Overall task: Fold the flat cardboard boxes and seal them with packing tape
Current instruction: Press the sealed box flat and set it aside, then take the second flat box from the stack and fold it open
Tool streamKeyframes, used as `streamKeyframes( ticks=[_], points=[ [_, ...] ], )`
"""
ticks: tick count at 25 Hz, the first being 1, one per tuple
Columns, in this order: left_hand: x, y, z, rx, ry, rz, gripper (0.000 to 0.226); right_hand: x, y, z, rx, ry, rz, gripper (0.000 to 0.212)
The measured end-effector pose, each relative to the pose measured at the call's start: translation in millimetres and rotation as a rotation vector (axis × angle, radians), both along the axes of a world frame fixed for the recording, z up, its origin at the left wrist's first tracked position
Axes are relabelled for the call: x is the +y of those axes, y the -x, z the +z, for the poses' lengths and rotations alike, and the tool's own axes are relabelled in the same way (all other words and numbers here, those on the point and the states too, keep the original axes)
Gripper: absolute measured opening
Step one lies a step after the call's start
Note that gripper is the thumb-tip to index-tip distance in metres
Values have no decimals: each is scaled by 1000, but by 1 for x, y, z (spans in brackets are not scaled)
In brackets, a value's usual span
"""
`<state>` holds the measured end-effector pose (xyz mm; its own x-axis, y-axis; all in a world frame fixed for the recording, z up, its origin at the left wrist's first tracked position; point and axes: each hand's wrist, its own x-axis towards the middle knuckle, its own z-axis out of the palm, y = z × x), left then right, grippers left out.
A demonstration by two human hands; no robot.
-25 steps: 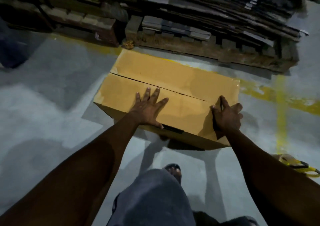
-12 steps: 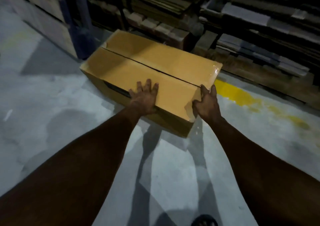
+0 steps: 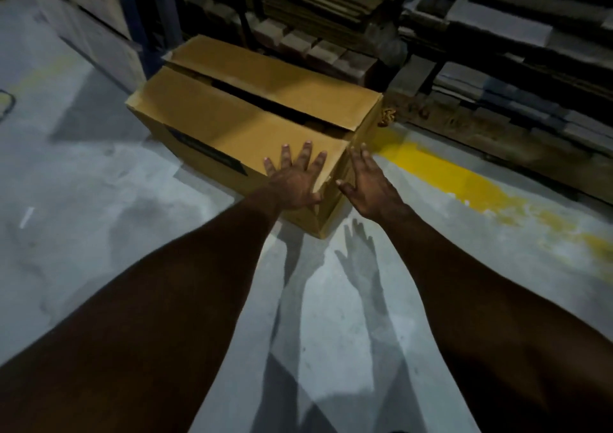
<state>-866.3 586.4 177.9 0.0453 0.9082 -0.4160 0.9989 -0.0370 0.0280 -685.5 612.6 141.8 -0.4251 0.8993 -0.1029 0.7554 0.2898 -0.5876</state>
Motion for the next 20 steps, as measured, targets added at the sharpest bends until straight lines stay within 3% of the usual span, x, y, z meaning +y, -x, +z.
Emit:
streamKeyframes(
  ticks=[3, 6, 12, 15, 20],
  points=[
    [-10, -17, 18, 33, -8, 60, 88, -22, -18, 12, -47, -16, -22, 77],
    [-29, -66, 41, 40, -57, -13, 84, -50, -67, 33, -52, -35, -92, 74],
    [-80, -247, 87, -79, -118, -445, 68, -162, -265, 82, -151, -47, -424, 69],
    [-131, -364, 111, -134, -113, -689, 56, -250, -379, 107, -238, -61, -608, 67],
    [-249, -543, 144, -209, -157, -1045, 57, -424, -537, 135, -330, -90, -858, 64]
  ],
)
